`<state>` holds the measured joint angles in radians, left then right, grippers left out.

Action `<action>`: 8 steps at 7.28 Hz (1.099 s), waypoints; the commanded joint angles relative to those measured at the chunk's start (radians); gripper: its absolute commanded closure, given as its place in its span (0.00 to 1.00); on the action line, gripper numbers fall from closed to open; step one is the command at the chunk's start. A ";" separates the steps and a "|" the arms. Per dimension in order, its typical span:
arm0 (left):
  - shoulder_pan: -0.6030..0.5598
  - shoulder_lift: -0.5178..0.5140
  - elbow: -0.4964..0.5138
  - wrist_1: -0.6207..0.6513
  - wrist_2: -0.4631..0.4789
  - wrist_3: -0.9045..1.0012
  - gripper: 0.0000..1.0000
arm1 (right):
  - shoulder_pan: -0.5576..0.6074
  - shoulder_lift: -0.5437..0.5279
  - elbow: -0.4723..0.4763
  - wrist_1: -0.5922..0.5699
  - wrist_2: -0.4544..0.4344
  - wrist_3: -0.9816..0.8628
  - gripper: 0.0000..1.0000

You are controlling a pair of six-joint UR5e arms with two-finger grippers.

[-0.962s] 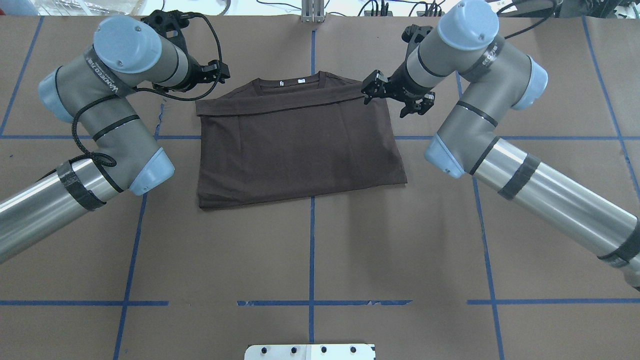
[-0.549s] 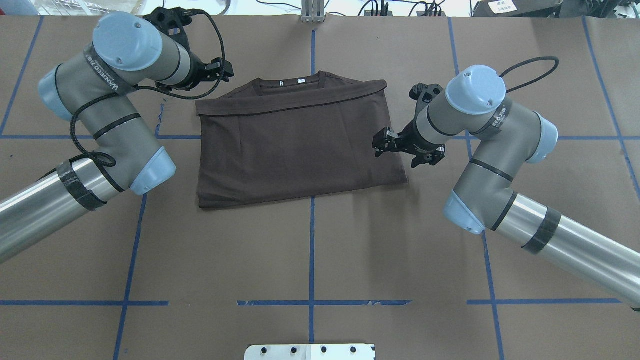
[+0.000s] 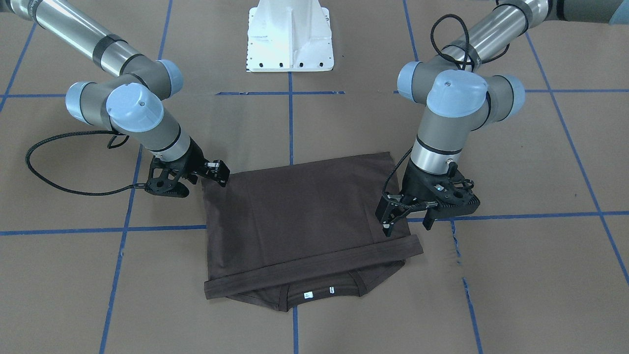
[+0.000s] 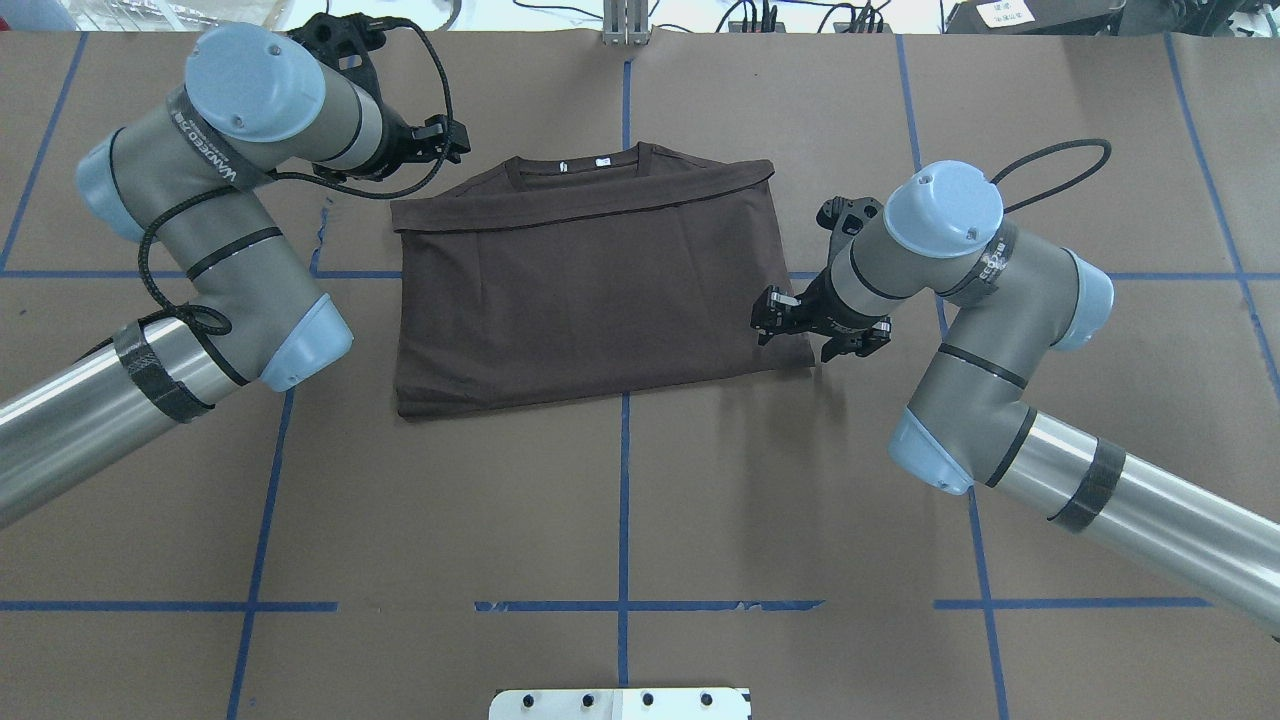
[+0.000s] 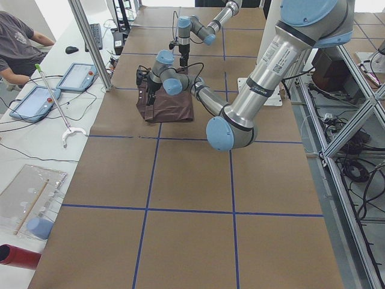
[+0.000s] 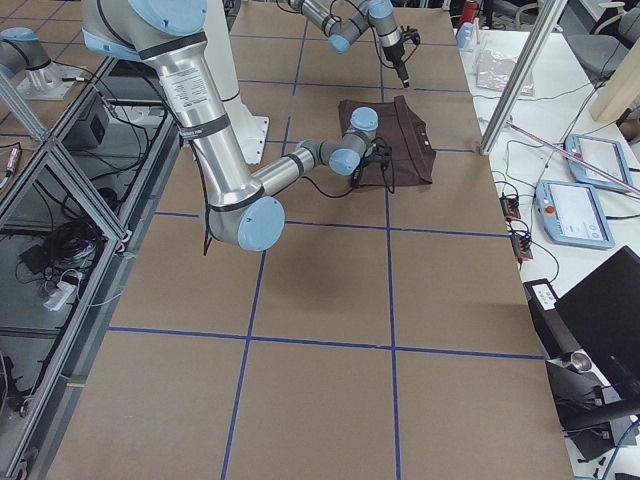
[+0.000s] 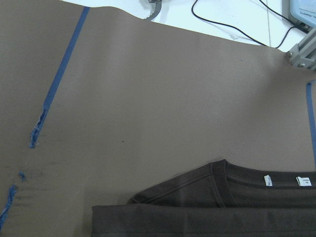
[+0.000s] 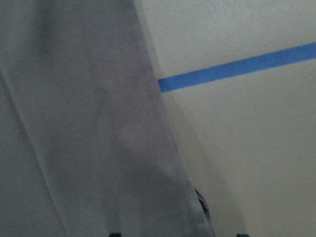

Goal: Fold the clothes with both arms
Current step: 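Move the right gripper down to the side edge of the folded shirt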

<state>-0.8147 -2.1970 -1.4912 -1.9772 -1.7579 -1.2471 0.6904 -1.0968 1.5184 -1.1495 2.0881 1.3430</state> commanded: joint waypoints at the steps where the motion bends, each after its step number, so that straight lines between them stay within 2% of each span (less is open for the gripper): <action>1: 0.000 0.008 -0.012 0.000 0.000 0.000 0.00 | 0.018 0.000 -0.009 -0.009 -0.010 -0.008 0.36; 2: -0.001 0.010 -0.017 0.000 0.000 0.000 0.00 | 0.012 0.001 -0.015 -0.010 -0.020 -0.008 0.44; 5: -0.001 0.019 -0.017 0.000 0.002 0.002 0.00 | -0.011 0.008 -0.015 -0.010 -0.036 -0.007 0.48; 6: 0.000 0.019 -0.017 0.000 0.002 0.002 0.00 | -0.011 0.006 -0.015 -0.009 -0.034 -0.008 0.89; 7: 0.000 0.019 -0.017 -0.002 0.002 0.000 0.00 | -0.012 -0.001 -0.012 -0.004 -0.036 -0.019 1.00; 8: 0.000 0.019 -0.017 -0.002 0.002 0.002 0.00 | -0.011 0.000 -0.006 -0.007 -0.027 -0.066 1.00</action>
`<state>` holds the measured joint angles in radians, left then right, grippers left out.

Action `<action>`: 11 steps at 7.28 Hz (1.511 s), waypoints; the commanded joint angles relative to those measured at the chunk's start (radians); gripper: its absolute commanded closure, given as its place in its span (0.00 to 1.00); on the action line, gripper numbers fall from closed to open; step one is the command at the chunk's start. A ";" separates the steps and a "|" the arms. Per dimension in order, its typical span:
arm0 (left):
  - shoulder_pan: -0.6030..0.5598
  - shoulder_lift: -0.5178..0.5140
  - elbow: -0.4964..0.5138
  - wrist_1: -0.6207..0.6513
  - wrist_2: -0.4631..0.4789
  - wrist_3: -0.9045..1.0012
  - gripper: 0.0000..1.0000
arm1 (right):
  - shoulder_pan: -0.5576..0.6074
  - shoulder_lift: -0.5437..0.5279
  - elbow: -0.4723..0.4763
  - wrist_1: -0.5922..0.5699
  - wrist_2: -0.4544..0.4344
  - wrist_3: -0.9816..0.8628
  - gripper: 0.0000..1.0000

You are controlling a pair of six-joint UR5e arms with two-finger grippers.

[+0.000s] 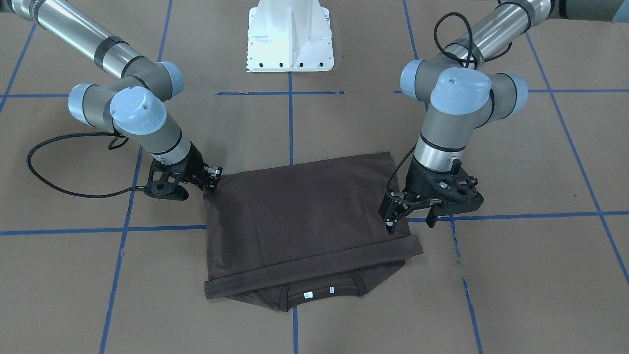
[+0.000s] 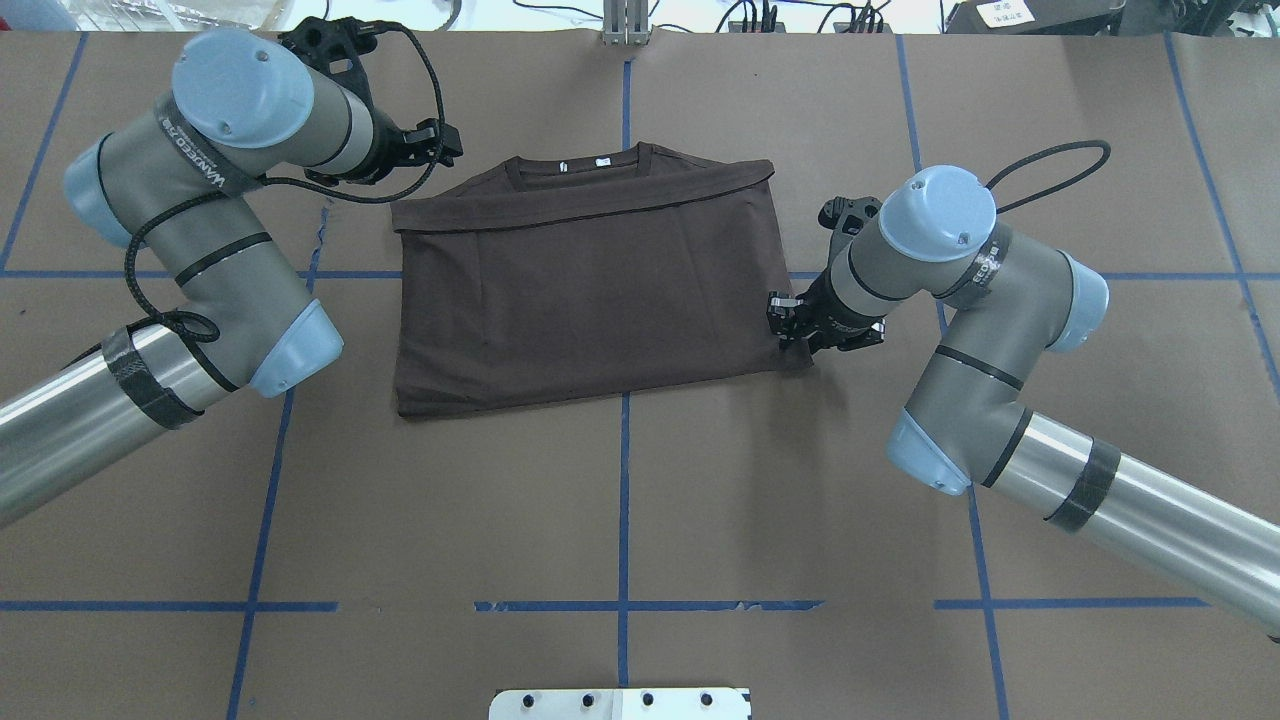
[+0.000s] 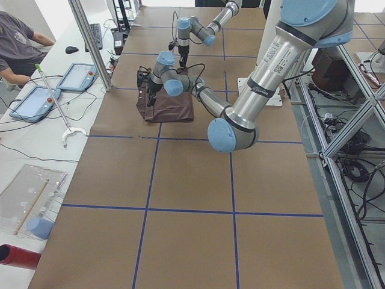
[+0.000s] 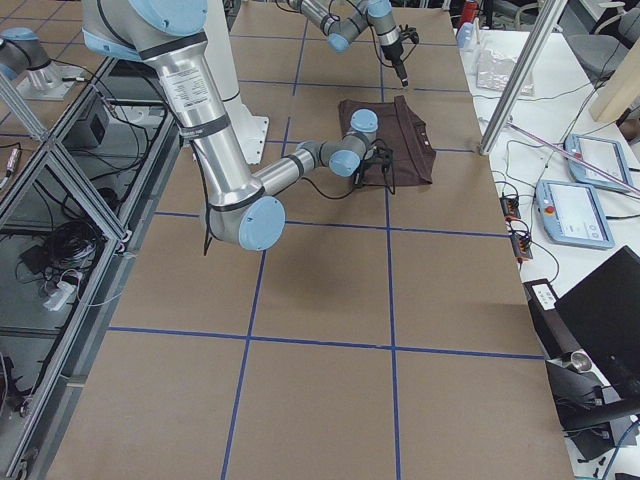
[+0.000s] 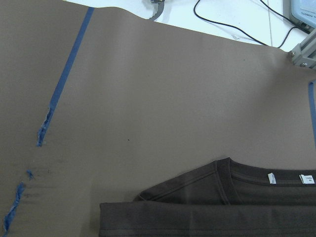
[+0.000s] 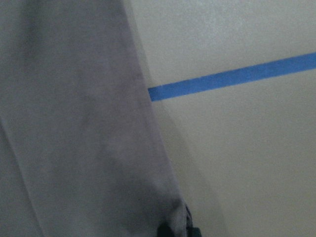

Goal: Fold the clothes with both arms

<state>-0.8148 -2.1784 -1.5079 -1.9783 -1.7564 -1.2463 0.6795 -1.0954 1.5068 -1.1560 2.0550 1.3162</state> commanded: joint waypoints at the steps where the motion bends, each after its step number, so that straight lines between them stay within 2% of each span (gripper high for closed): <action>1: 0.000 0.000 0.000 -0.001 0.000 0.001 0.00 | 0.003 -0.004 0.021 -0.004 0.014 -0.040 1.00; 2: 0.002 -0.003 0.000 -0.001 0.000 -0.001 0.00 | 0.012 -0.029 0.059 -0.002 0.028 -0.040 1.00; 4: 0.005 -0.009 -0.002 -0.001 0.000 -0.005 0.00 | -0.087 -0.372 0.436 -0.005 0.019 -0.038 1.00; 5: 0.005 -0.008 -0.008 -0.001 0.000 -0.005 0.00 | -0.154 -0.503 0.561 -0.004 0.020 -0.031 1.00; 7: 0.008 -0.003 -0.031 0.001 -0.002 -0.022 0.00 | -0.339 -0.673 0.682 -0.001 0.019 -0.025 1.00; 8: 0.023 -0.003 -0.038 -0.001 -0.005 -0.047 0.00 | -0.369 -0.725 0.714 0.004 0.034 -0.023 0.86; 9: 0.054 0.000 -0.060 0.001 -0.023 -0.080 0.00 | -0.370 -0.724 0.722 0.009 0.042 -0.023 0.01; 10: 0.112 0.028 -0.107 0.004 -0.049 -0.187 0.00 | -0.350 -0.700 0.739 0.010 0.031 -0.017 0.00; 11: 0.202 0.070 -0.177 0.012 -0.045 -0.322 0.00 | -0.275 -0.636 0.739 0.012 0.031 -0.009 0.00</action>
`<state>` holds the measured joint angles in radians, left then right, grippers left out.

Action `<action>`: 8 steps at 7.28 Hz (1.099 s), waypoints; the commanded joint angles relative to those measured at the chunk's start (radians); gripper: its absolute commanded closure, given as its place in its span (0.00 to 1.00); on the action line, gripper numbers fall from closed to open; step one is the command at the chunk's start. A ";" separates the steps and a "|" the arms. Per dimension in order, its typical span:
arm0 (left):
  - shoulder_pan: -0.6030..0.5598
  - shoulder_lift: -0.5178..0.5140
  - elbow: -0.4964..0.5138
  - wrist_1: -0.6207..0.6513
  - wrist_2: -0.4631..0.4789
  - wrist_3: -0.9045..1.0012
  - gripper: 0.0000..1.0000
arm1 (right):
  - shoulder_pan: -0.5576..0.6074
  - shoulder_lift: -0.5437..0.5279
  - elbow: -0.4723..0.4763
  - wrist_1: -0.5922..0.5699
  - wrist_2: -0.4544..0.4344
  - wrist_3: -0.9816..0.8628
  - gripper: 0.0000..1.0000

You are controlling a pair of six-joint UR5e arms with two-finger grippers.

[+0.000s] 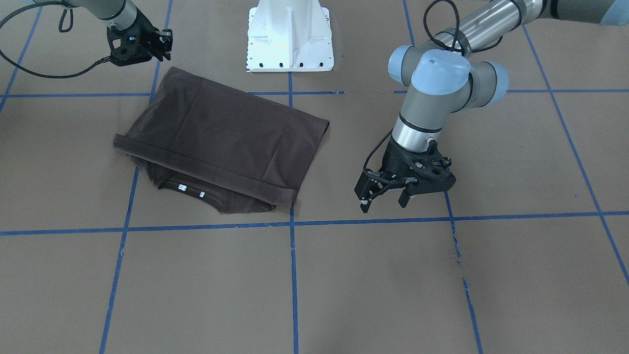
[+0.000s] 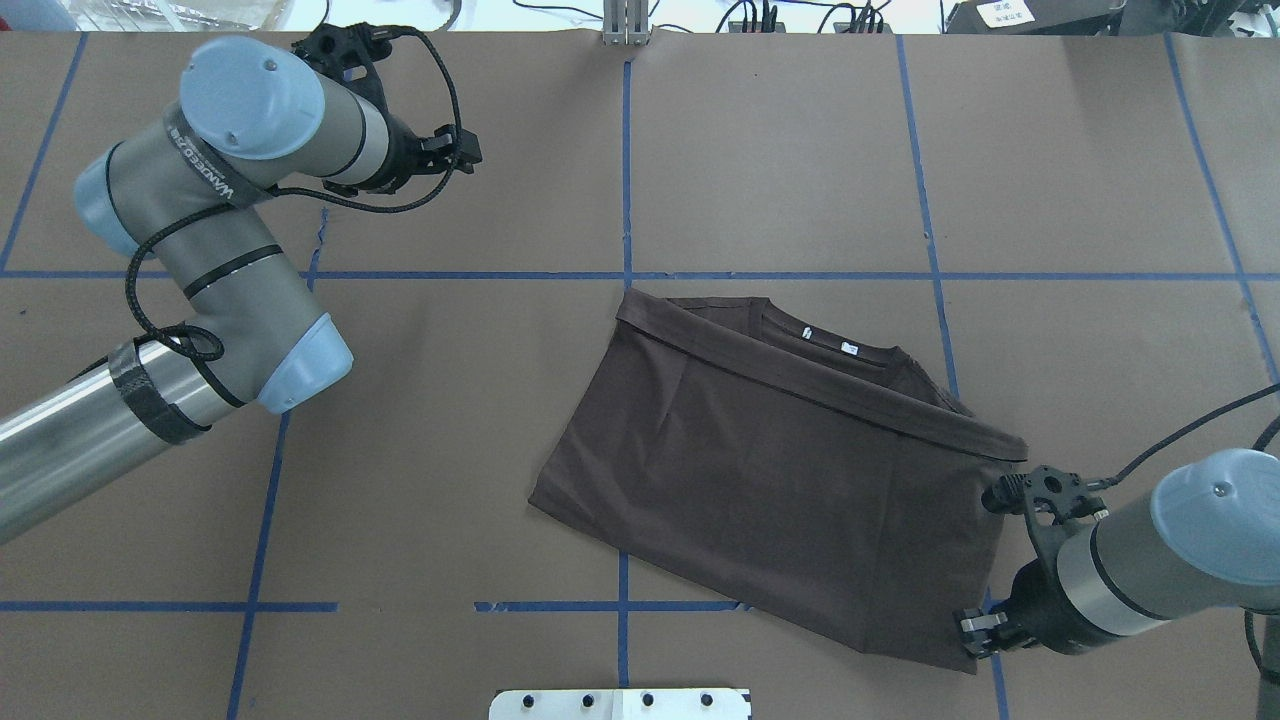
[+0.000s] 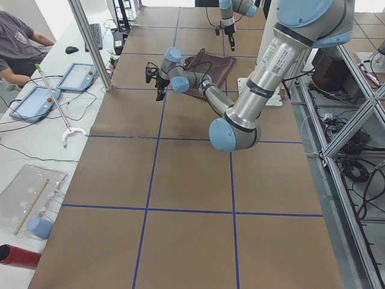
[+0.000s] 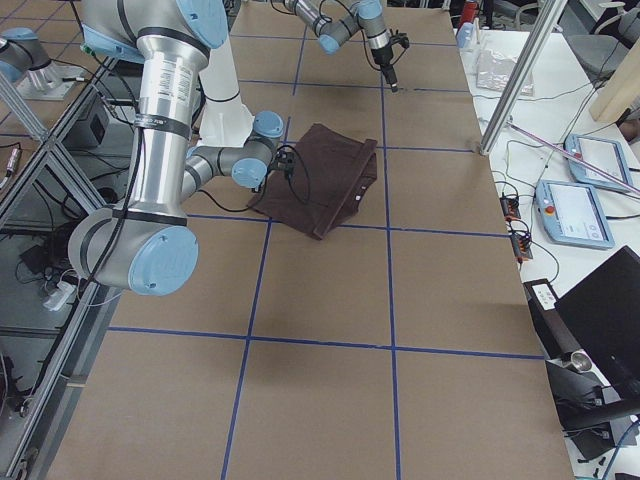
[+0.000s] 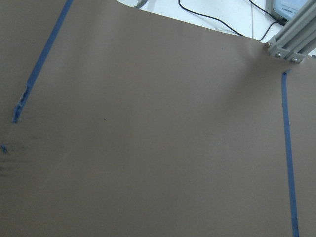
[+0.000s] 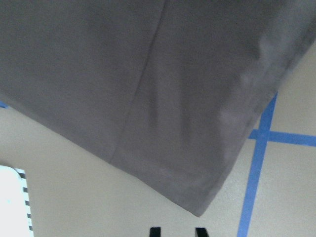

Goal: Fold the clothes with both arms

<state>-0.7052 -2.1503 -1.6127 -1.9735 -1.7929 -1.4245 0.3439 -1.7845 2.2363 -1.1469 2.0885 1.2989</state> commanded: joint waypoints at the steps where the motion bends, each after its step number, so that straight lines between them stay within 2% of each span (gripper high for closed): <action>1: 0.178 0.076 -0.111 0.010 0.007 -0.286 0.04 | 0.129 0.095 0.005 0.003 -0.004 0.008 0.00; 3: 0.353 0.083 -0.138 0.083 0.101 -0.463 0.13 | 0.236 0.143 -0.001 0.001 -0.002 0.008 0.00; 4: 0.399 0.072 -0.138 0.116 0.109 -0.514 0.14 | 0.260 0.166 -0.013 0.001 -0.001 0.008 0.00; 6: 0.408 0.056 -0.136 0.150 0.110 -0.530 0.17 | 0.274 0.182 -0.032 0.001 -0.002 0.008 0.00; 8: 0.409 0.046 -0.125 0.148 0.110 -0.530 0.32 | 0.280 0.183 -0.034 0.001 -0.004 0.008 0.00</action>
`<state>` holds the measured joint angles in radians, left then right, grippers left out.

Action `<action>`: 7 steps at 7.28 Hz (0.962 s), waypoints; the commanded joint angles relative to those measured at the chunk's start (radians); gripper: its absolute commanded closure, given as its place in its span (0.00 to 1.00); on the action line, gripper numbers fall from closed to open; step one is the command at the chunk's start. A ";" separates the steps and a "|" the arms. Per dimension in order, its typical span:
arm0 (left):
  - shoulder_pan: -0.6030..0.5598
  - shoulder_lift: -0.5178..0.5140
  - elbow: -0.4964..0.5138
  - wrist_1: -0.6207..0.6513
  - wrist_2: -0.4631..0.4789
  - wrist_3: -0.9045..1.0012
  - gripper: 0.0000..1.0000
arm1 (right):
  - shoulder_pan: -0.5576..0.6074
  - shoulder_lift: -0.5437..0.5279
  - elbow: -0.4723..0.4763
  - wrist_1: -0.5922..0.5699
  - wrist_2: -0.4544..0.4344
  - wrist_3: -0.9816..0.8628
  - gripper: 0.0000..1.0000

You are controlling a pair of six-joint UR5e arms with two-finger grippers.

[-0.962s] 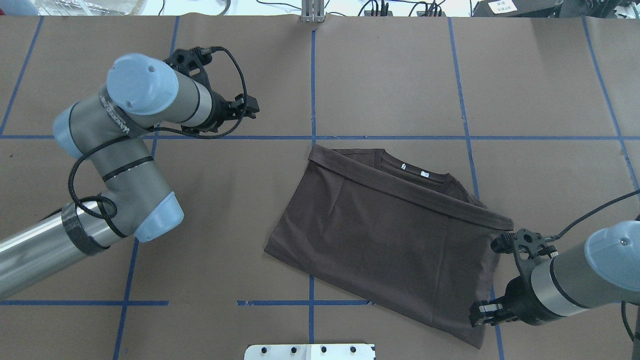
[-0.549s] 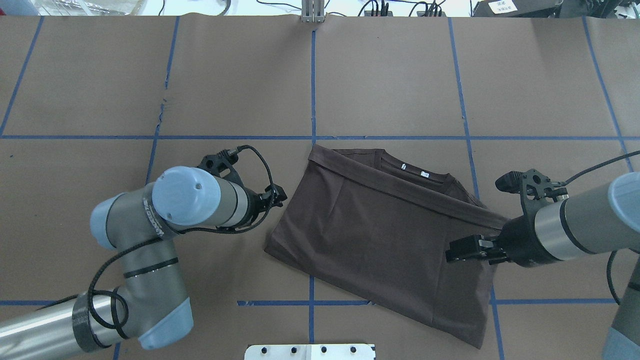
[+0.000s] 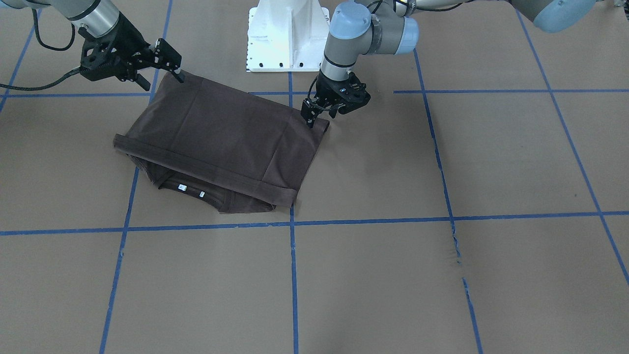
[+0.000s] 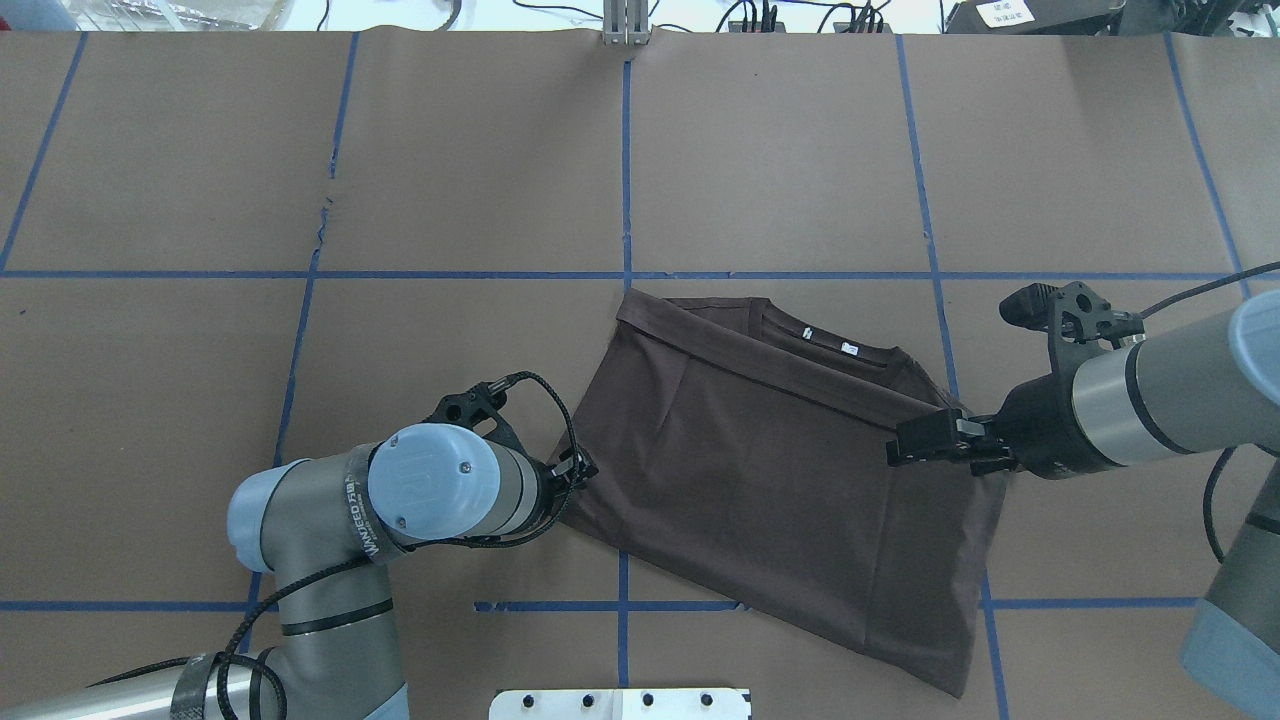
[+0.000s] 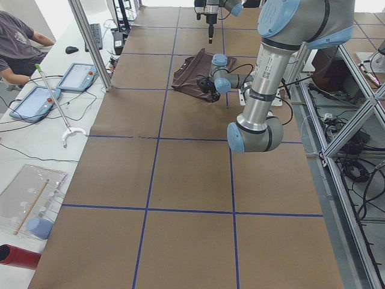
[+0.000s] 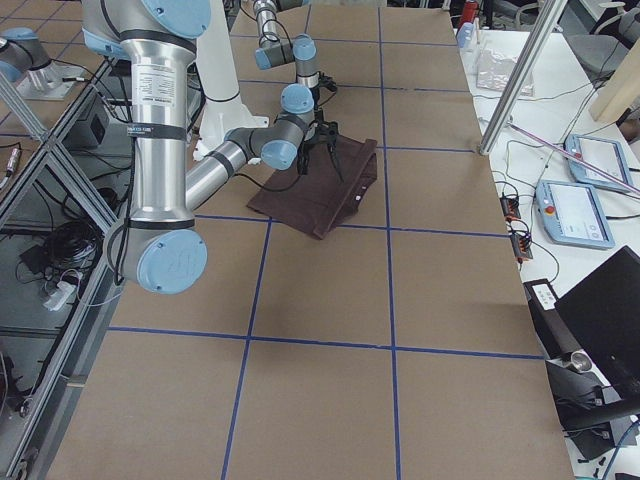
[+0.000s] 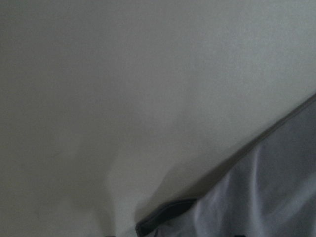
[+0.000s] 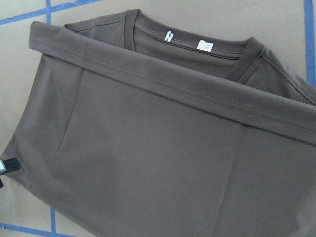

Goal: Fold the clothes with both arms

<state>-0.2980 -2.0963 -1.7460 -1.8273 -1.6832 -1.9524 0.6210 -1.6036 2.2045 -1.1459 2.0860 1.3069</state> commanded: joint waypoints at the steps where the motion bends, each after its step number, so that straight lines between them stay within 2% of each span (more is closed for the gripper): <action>1: 0.002 -0.011 0.014 0.002 0.000 -0.002 0.41 | 0.005 0.002 -0.002 0.000 0.000 0.000 0.00; 2: 0.002 -0.010 0.019 0.002 0.002 -0.002 0.52 | 0.006 0.002 -0.002 0.000 0.003 0.000 0.00; 3: 0.002 -0.010 0.019 0.002 0.002 0.000 0.89 | 0.006 0.002 -0.002 0.000 0.003 0.000 0.00; 4: 0.002 -0.010 0.019 0.002 0.002 0.007 1.00 | 0.006 0.002 -0.002 0.000 0.000 0.000 0.00; 7: -0.050 -0.008 0.014 0.003 -0.001 0.030 1.00 | 0.008 0.001 -0.019 0.000 -0.001 0.000 0.00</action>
<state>-0.3151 -2.1048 -1.7312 -1.8251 -1.6829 -1.9329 0.6279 -1.6028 2.1904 -1.1452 2.0850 1.3069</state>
